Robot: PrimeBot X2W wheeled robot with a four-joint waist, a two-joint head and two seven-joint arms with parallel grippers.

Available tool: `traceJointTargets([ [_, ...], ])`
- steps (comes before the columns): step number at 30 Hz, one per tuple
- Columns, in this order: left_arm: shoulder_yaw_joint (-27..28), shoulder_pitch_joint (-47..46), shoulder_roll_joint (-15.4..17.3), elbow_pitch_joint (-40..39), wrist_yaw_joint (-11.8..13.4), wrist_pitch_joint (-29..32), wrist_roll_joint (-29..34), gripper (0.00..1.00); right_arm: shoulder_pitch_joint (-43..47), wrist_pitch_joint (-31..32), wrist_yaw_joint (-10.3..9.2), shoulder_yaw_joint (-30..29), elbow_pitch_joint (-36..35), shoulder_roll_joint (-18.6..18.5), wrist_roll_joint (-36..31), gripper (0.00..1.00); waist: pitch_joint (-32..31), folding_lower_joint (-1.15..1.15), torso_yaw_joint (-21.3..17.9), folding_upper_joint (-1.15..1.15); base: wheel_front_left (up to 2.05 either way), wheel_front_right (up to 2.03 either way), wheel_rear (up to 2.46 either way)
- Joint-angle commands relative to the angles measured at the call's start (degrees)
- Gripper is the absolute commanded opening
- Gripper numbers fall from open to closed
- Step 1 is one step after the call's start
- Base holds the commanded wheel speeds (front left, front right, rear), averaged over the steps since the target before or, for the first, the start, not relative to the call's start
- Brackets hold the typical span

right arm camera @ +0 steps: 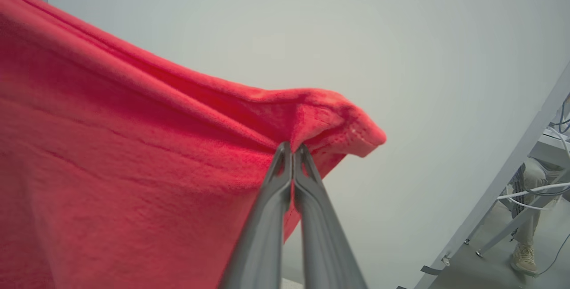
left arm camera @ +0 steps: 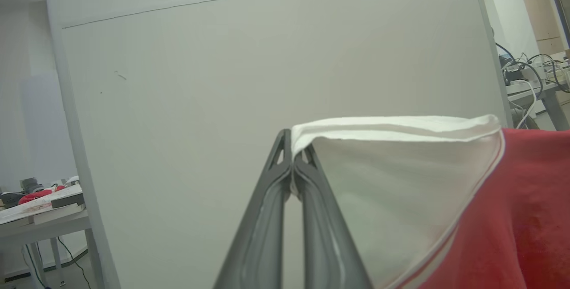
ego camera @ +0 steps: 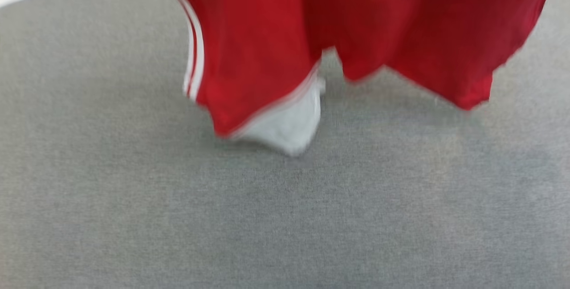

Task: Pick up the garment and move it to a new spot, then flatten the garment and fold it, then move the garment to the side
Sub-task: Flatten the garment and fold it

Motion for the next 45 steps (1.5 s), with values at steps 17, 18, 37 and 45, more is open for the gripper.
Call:
traceJointTargets([
  [17, -10.28, -48.58, -3.27, 37.5, -11.25, -0.92, 13.06, 0.0, -40.47, -14.08, -0.12, 9.08, 32.23, 7.25, -11.4, 0.0, 21.97, 0.0, -1.83, 0.0, 0.0, 0.0, 0.0],
  [18, -11.41, -55.59, -5.31, 45.22, -11.66, -4.11, 15.38, 0.0, -46.75, -17.56, -0.12, 7.77, 39.14, 10.15, -14.02, 0.0, 23.44, 0.0, -2.07, 0.0, 0.0, 0.0, 0.0],
  [37, -13.23, -46.13, -16.49, 62.96, -13.82, -19.13, 12.17, 0.0, -46.21, -32.99, -0.12, 8.37, 62.25, 17.33, -21.07, 0.0, 21.74, 0.0, 1.72, 0.0, 0.0, 0.0, 0.0],
  [45, -13.41, -19.66, -22.39, 56.37, -14.02, -19.16, 10.33, 0.0, -29.81, -33.81, -0.12, 12.98, 61.65, 17.04, -15.76, 0.0, 13.01, 0.0, 3.67, 0.0, 0.0, 0.0, 0.0],
])
